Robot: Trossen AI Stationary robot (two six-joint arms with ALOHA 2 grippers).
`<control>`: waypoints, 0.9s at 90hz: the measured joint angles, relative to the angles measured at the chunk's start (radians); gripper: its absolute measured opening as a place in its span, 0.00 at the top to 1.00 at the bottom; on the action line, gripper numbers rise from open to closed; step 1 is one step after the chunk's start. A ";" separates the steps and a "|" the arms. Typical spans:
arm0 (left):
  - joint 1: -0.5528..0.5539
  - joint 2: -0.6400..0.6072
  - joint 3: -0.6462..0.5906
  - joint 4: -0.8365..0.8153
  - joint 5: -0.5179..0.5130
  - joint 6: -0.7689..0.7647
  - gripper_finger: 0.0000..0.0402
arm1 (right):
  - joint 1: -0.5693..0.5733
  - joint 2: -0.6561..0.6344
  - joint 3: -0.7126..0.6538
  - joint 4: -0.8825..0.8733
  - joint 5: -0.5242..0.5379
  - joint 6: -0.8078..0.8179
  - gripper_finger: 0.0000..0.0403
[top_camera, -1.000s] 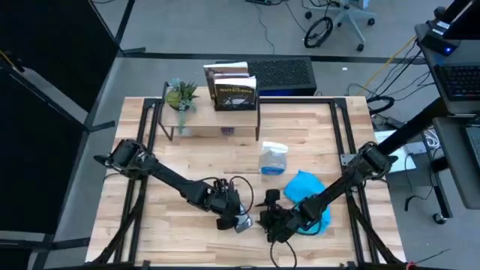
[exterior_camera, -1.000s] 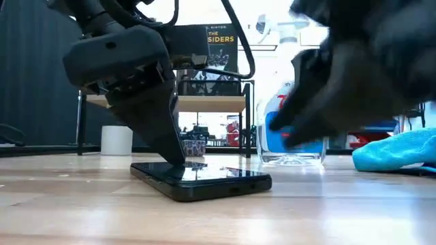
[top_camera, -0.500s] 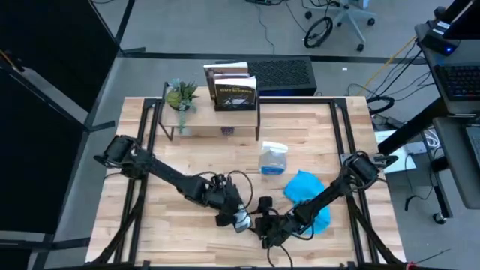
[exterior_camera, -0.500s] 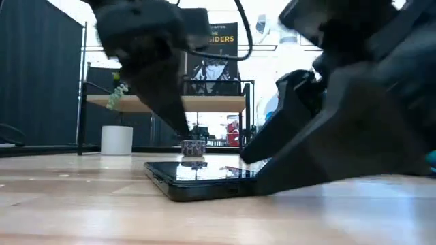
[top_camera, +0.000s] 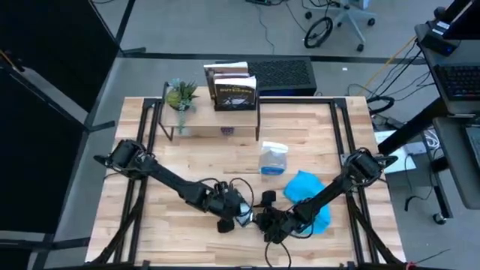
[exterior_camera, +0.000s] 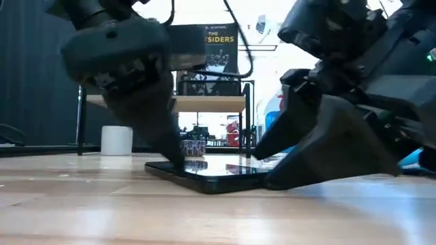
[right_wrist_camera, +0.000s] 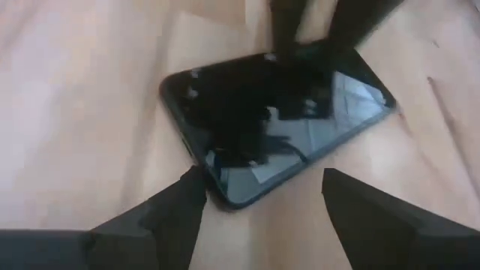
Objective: Apply microfiber cloth
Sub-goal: Wipe the front of the black cellphone with a blue microfiber cloth
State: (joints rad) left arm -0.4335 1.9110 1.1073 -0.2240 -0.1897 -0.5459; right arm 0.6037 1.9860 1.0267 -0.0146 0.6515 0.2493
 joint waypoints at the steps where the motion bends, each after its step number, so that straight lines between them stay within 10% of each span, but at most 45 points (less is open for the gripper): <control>1: 0.000 0.000 0.000 0.004 0.001 -0.001 0.65 | 0.000 -0.004 -0.001 -0.012 0.005 0.000 0.38; 44: 0.001 -0.027 0.054 0.045 0.053 -0.051 0.65 | 0.001 -0.192 -0.003 -0.433 0.095 0.087 0.38; 81: -0.024 -0.055 0.036 -0.203 0.011 0.002 0.65 | 0.020 -0.498 -0.023 -1.032 -0.401 0.636 0.38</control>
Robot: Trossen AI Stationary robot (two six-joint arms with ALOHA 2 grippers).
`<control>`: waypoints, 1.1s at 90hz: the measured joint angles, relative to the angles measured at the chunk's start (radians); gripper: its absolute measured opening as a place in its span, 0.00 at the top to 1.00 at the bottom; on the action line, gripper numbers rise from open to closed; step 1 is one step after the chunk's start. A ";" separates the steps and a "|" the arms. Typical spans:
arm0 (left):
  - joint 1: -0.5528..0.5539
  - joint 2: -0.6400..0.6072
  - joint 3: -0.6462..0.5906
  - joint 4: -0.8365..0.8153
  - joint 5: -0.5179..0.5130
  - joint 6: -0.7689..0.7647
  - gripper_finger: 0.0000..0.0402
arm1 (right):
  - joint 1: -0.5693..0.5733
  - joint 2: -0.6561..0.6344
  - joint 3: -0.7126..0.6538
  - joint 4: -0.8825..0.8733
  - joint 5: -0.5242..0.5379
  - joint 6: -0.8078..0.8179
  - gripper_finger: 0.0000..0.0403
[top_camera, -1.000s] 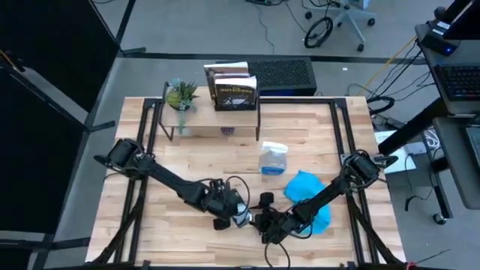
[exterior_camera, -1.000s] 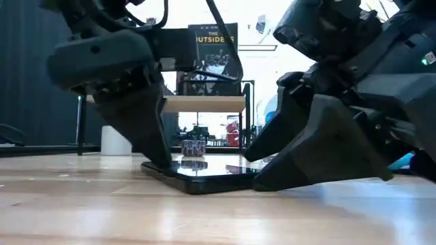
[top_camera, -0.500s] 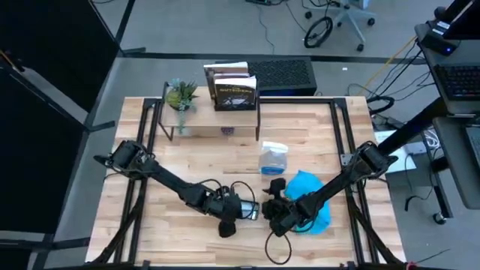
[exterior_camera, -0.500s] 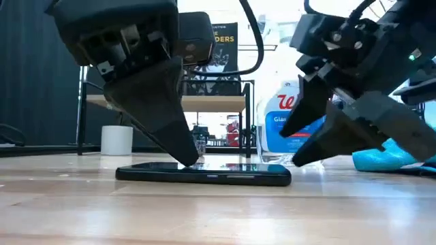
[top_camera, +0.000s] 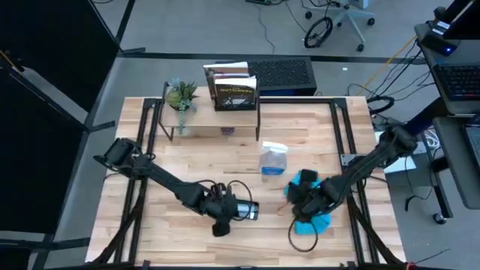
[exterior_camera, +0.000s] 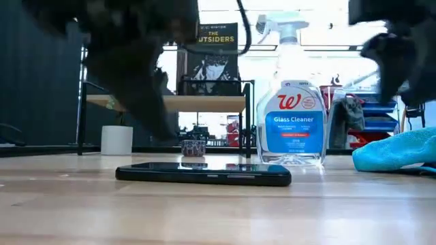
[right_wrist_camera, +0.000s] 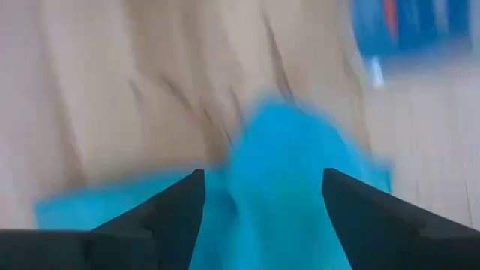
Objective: Apply microfiber cloth
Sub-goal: Wipe the front of the black cellphone with a blue microfiber cloth
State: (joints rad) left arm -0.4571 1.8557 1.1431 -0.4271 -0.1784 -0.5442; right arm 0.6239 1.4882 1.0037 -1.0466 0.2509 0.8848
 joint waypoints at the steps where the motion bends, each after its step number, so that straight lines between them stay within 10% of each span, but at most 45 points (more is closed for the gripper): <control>1: 0.001 0.001 -0.004 -0.001 -0.002 0.000 0.65 | 0.003 -0.002 -0.005 -0.010 -0.007 0.018 0.38; 46: 0.020 0.008 -0.071 0.139 -0.004 0.005 0.65 | 0.103 -0.027 -0.420 0.519 -0.099 0.353 0.48; 72: 0.024 0.009 -0.072 0.162 0.006 0.010 0.65 | 0.097 -0.004 -0.357 0.698 -0.050 0.149 0.96; 99: 0.030 0.010 -0.072 0.172 0.018 0.042 0.72 | -0.007 0.064 -0.275 1.176 0.105 -0.294 0.99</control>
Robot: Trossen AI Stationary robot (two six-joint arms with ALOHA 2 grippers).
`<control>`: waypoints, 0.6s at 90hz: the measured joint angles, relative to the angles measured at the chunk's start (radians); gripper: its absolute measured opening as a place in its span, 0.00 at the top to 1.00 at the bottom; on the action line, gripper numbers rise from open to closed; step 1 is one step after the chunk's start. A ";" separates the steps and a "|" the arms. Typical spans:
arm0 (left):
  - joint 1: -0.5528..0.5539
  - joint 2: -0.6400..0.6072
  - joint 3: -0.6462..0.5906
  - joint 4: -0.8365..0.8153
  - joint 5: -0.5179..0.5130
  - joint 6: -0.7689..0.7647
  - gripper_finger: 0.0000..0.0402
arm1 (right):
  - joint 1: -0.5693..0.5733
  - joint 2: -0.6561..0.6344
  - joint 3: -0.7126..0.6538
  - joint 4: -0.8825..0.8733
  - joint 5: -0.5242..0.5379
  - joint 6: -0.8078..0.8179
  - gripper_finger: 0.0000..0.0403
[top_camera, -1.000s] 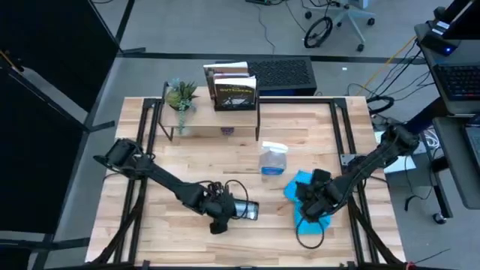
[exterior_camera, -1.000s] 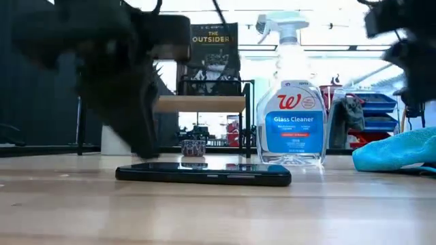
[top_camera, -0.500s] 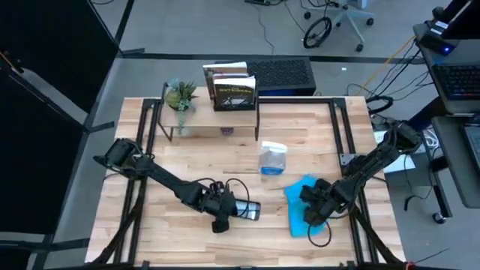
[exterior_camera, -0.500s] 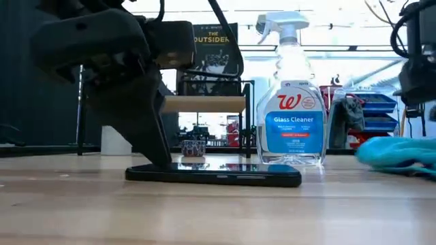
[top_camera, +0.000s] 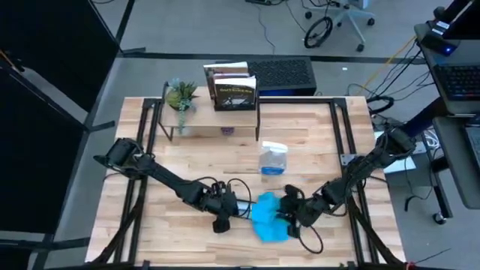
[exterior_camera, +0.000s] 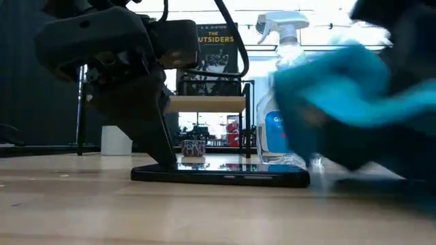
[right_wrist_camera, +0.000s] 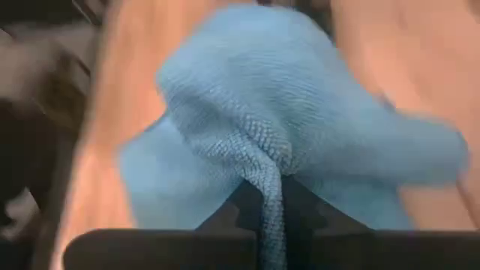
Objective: Apply microfiber cloth
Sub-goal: Wipe the front of the black cellphone with a blue microfiber cloth
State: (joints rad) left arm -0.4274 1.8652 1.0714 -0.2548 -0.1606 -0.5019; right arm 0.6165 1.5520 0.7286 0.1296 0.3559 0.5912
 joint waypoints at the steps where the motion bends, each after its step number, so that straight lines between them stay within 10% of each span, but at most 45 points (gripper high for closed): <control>1: 0.000 0.000 0.000 0.001 0.000 0.003 0.73 | -0.007 0.007 0.001 0.018 -0.001 -0.016 0.99; 54: 0.008 0.025 0.000 0.066 0.010 0.100 0.99 | -0.161 0.428 0.196 0.206 -0.091 -0.261 1.00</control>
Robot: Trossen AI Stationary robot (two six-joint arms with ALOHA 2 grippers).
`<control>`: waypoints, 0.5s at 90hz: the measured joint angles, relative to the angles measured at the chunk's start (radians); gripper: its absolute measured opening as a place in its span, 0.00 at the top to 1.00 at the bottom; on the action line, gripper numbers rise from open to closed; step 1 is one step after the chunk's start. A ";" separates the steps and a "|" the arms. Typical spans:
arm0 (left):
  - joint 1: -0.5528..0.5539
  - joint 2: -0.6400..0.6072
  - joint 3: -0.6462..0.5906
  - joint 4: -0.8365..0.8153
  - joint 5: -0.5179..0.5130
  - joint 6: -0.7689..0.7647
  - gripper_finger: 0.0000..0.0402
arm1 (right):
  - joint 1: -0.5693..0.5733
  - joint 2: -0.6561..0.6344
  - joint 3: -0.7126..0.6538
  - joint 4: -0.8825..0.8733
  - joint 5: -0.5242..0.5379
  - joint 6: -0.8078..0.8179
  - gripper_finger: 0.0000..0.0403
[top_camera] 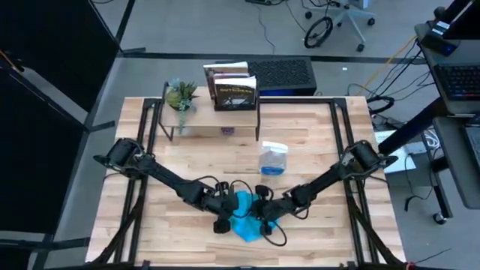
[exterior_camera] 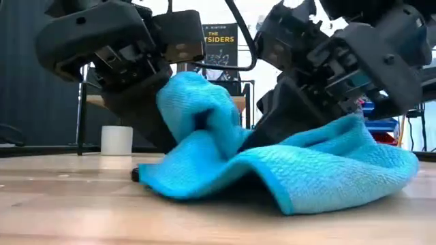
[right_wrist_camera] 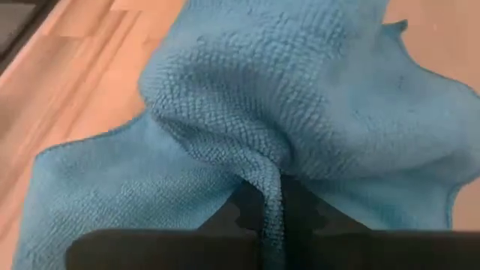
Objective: Apply microfiber cloth
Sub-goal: Wipe the front of the black cellphone with a blue microfiber cloth
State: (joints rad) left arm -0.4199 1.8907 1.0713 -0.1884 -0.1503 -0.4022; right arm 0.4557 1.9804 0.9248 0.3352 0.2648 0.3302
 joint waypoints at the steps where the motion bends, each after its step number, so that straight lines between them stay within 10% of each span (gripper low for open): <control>1: 0.000 0.003 0.001 0.001 0.000 0.001 0.99 | 0.000 0.002 0.000 -0.003 0.001 0.004 1.00; 45: 0.002 0.073 0.009 0.002 0.019 0.009 1.00 | 0.044 -0.105 -0.001 -0.338 -0.001 0.083 1.00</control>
State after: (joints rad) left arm -0.4183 1.9640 1.0801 -0.1864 -0.1310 -0.3929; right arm 0.4995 1.8758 0.9237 -0.0025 0.2640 0.4128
